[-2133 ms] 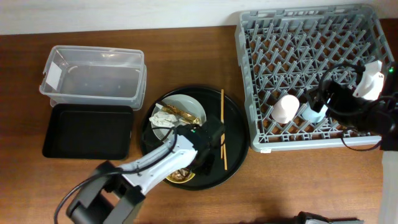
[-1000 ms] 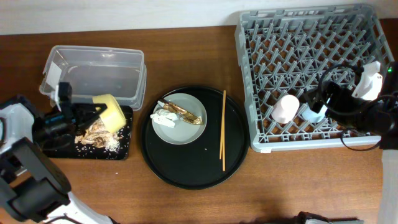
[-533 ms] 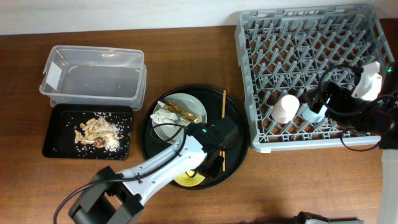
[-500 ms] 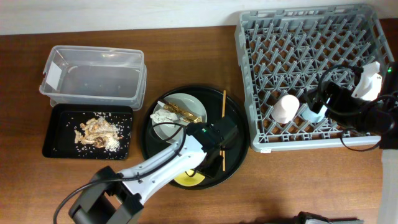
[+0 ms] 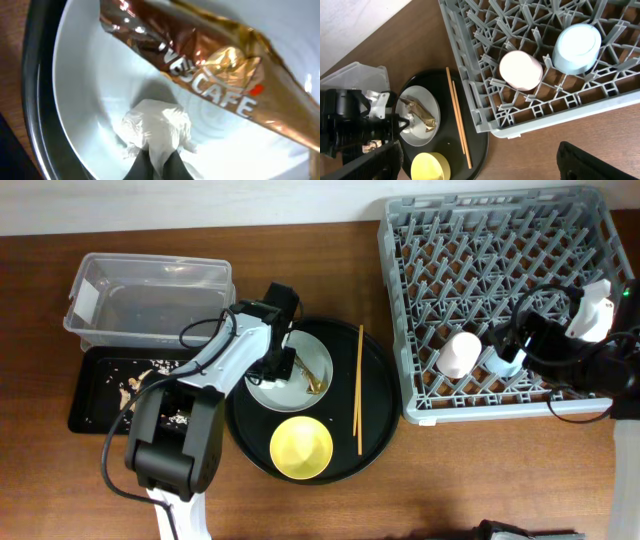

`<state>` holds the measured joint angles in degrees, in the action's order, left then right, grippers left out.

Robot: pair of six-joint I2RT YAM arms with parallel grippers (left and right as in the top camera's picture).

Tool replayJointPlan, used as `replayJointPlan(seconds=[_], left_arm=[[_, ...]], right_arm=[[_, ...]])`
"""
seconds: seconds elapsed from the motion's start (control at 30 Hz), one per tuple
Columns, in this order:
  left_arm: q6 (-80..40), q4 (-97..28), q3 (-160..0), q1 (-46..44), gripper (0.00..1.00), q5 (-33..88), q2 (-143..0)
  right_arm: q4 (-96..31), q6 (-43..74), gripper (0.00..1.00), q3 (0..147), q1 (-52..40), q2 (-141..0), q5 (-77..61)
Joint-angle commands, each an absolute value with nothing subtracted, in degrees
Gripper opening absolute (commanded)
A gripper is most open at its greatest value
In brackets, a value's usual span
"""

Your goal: Sort waste into correct bins and load items into the dishwasher rack

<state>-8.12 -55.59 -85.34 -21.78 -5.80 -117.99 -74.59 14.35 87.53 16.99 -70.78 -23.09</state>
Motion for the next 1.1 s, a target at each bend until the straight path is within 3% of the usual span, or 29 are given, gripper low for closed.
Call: replayJointPlan(seconds=[0.0, 0.1, 0.17, 0.23, 0.27, 0.3, 0.43, 0.47, 0.53, 0.6, 0.7, 0.73, 0.77, 0.87, 0.93, 1.0, 1.07], left_arm=[[-8.3, -68.9, -99.8, -21.3, 0.0, -5.0, -116.6], [-8.3, -76.1, -113.8, -19.1, 0.0, -11.2, -115.2], [-8.0, -69.5, -117.4, -13.1, 0.0, -19.2, -115.3], [-8.0, -65.4, -117.3, -8.7, 0.0, -19.1, -117.8], [-8.0, -63.2, -117.3, -7.0, 0.53, -19.2, -120.0], [-8.1, -62.8, -117.3, -5.4, 0.99, -17.8, -121.0], [-9.3, -71.2, -123.4, -8.3, 0.98, -9.8, -118.9], [-9.8, -75.0, -123.0, -10.9, 0.84, -0.1, -119.0], [-19.8, -77.8, -115.1, -17.5, 0.78, 3.7, -119.7], [-27.9, -69.5, -101.7, -23.4, 0.61, 5.3, -121.0], [-29.3, -54.4, -89.9, -24.8, 0.47, 7.0, -121.2], [-29.0, -51.5, -88.2, -24.7, 0.35, 5.5, -121.2], [-28.8, -51.7, -88.2, -24.7, 0.01, 5.2, -121.1], [-22.5, -65.3, -101.4, -23.4, 0.01, 7.0, -118.1], [-20.9, -76.4, -118.1, -20.3, 0.01, -8.1, -116.0], [-20.7, -75.5, -125.2, -12.5, 0.01, -15.3, -116.0], [-20.6, -71.9, -124.7, -4.4, 0.01, -13.1, -118.3]], right_arm=[[-74.4, 14.0, 0.99, 87.6, 16.9, -70.7, -23.6], [-74.4, 14.0, 0.99, 87.6, 16.9, -70.7, -23.6], [-74.4, 14.0, 0.99, 87.6, 16.9, -70.7, -23.6], [-74.5, 14.0, 0.99, 87.6, 16.9, -70.7, -23.6], [-74.5, 14.0, 0.99, 87.6, 16.9, -70.7, -23.6], [-74.5, 14.0, 0.99, 87.6, 16.9, -70.7, -23.6], [-74.8, 14.0, 0.99, 87.6, 16.9, -70.7, -23.6], [-74.9, 13.8, 0.99, 87.5, 16.9, -70.7, -23.5], [-75.3, 13.8, 0.99, 87.5, 16.9, -70.7, -23.4], [-75.6, 13.8, 0.99, 87.5, 16.9, -70.7, -23.4], [-76.4, 13.8, 0.99, 87.5, 16.9, -70.7, -23.4], [-76.3, 13.8, 0.99, 87.5, 16.9, -70.7, -23.4], [-76.4, 13.8, 0.99, 87.5, 16.9, -70.7, -23.4], [-76.3, 13.8, 0.99, 87.5, 16.9, -70.7, -23.4], [-76.3, 13.8, 0.99, 87.5, 16.9, -70.7, -23.4], [-76.3, 13.8, 0.99, 87.5, 16.9, -70.7, -23.4], [-76.3, 13.8, 0.99, 87.5, 16.9, -70.7, -23.4]])
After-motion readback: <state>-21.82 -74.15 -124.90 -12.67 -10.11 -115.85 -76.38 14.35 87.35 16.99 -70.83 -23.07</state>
